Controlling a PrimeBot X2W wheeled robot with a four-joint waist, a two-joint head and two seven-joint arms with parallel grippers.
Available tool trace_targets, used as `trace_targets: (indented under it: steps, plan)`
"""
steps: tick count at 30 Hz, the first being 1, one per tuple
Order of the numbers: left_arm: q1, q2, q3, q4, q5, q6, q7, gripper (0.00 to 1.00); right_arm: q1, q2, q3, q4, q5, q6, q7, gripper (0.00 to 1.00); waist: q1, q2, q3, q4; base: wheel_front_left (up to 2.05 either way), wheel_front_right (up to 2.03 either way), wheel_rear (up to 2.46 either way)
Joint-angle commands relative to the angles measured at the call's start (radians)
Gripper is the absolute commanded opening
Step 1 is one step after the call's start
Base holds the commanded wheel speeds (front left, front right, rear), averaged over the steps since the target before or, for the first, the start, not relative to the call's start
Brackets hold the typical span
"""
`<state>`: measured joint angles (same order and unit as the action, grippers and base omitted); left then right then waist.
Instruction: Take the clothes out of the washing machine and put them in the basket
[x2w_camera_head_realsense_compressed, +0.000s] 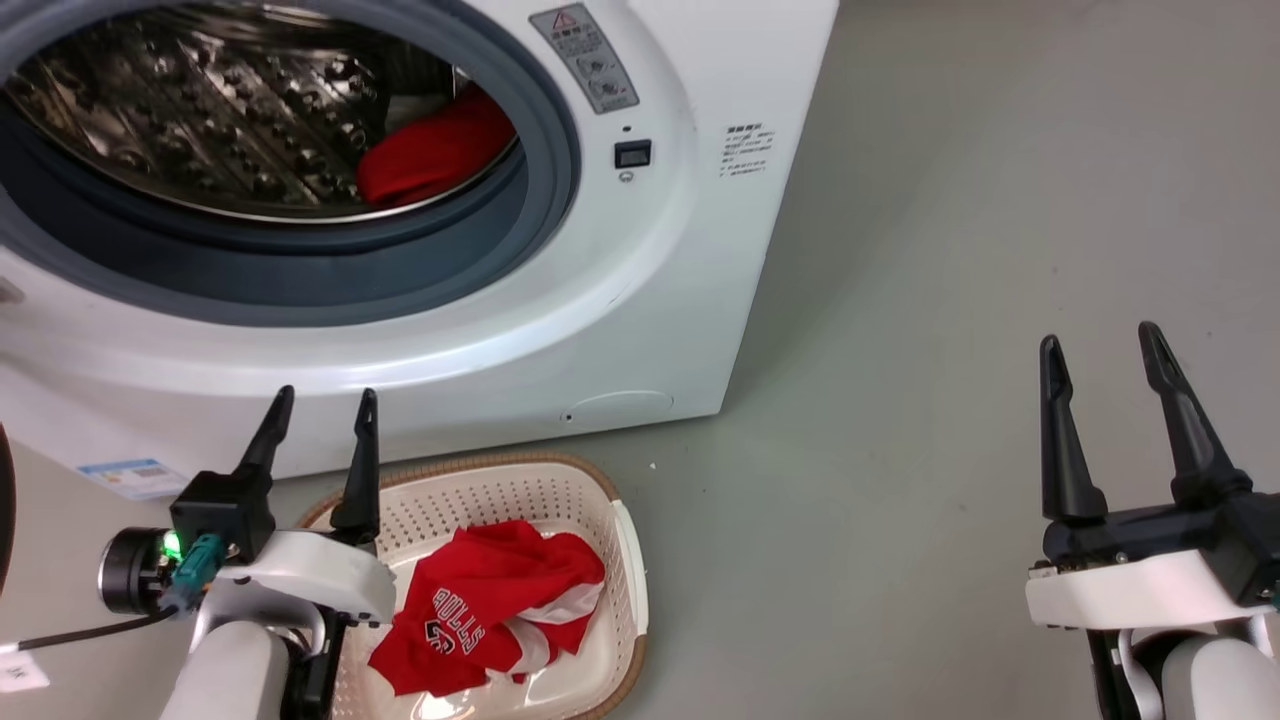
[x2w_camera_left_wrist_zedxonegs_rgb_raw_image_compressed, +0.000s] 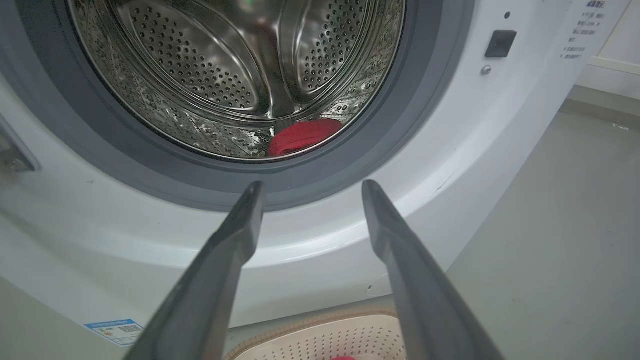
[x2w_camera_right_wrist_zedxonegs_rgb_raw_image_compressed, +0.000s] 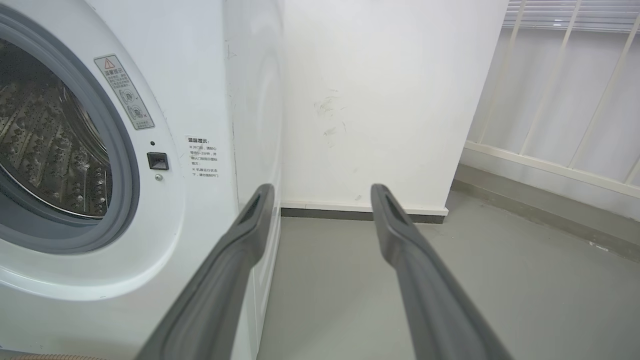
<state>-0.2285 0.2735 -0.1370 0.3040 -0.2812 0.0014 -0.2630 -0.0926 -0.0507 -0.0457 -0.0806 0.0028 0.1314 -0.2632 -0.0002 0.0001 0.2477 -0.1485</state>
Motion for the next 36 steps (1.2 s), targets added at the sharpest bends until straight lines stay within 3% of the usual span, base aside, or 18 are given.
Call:
trace_targets:
  steps: [1,7,13,20,28,36]
  plan:
    - [0.024,-0.002,0.016,-0.033,0.015,-0.008,-0.003,1.0,0.018,0.001,0.002,0.003,-0.004,-0.001,-0.002,1.0,0.0002,-0.0001,-0.022,-0.012,0.0,0.0,0.0]
    - [0.009,0.03,0.034,-0.064,0.032,-0.033,-0.003,1.0,0.014,0.001,0.008,-0.007,0.007,-0.001,-0.002,1.0,0.0002,-0.0001,-0.006,-0.034,0.0,0.0,0.0]
    - [-0.115,0.125,0.049,-0.056,0.028,-0.066,0.096,1.0,-0.021,0.001,0.017,-0.02,0.038,-0.001,-0.002,1.0,0.0002,-0.0001,0.087,-0.096,0.0,0.0,0.0]
    - [-0.37,0.266,0.064,-0.049,0.008,-0.103,0.307,1.0,-0.059,0.001,0.026,-0.033,0.089,-0.001,-0.002,1.0,0.0002,-0.0001,0.246,-0.175,0.0,0.0,0.0]
    - [-0.721,0.402,0.048,0.075,-0.078,-0.128,0.582,1.0,-0.111,0.001,0.065,-0.036,0.16,-0.001,-0.002,1.0,0.0002,-0.0001,0.424,-0.264,0.0,0.0,0.0]
    - [-1.08,0.483,-0.018,0.239,-0.072,-0.129,0.826,1.0,-0.144,0.001,0.119,-0.038,0.203,-0.001,-0.002,1.0,0.0002,-0.0001,0.565,-0.338,0.0,0.0,0.0]
